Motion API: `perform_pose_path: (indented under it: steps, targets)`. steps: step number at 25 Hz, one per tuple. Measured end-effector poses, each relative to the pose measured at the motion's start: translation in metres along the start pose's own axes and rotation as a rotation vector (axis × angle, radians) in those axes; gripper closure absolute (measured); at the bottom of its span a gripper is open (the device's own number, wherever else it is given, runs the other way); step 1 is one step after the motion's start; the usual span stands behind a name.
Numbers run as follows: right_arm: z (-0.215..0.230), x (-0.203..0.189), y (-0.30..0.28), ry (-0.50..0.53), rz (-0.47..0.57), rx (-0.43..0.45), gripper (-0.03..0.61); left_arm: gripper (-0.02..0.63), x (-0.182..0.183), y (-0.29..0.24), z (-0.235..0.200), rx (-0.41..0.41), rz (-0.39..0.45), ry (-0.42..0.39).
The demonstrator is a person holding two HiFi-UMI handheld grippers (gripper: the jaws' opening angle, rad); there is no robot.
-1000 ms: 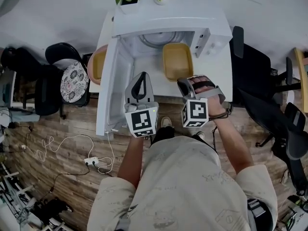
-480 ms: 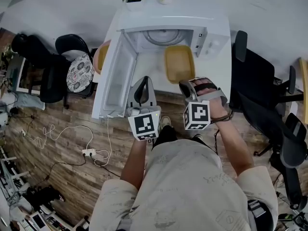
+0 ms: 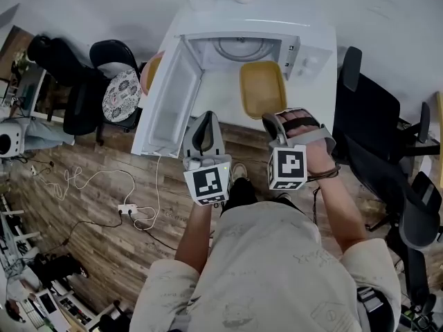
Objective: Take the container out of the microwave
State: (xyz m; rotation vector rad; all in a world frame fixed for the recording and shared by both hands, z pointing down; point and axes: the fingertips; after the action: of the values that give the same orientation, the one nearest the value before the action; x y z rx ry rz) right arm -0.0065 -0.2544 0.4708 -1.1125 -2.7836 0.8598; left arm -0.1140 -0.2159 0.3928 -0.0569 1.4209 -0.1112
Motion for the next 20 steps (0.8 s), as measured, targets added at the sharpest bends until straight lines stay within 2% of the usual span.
perform_pose_path:
  steps: [7, 13, 20]
  targets:
    - [0.015, 0.003, 0.01, 0.043, 0.003, -0.03, 0.541, 0.606, 0.007, 0.01, -0.003, 0.03, 0.005, 0.0]
    - [0.021, 0.001, 0.005, 0.08, -0.005, -0.082, 0.541, 0.606, 0.02, 0.011, 0.0, 0.032, 0.002, -0.042]
    - [0.024, 0.001, -0.001, 0.074, 0.002, -0.069, 0.541, 0.606, 0.034, 0.01, -0.008, 0.07, 0.062, -0.046]
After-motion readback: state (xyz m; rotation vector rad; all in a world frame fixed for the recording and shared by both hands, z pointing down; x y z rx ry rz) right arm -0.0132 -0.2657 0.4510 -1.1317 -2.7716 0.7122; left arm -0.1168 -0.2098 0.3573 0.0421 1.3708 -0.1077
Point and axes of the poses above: the fingertips, and each gripper's own axes: y backward along the fingers, z to its right, x out of its top, and after that the axes turned 12 degrees about -x, right-handed
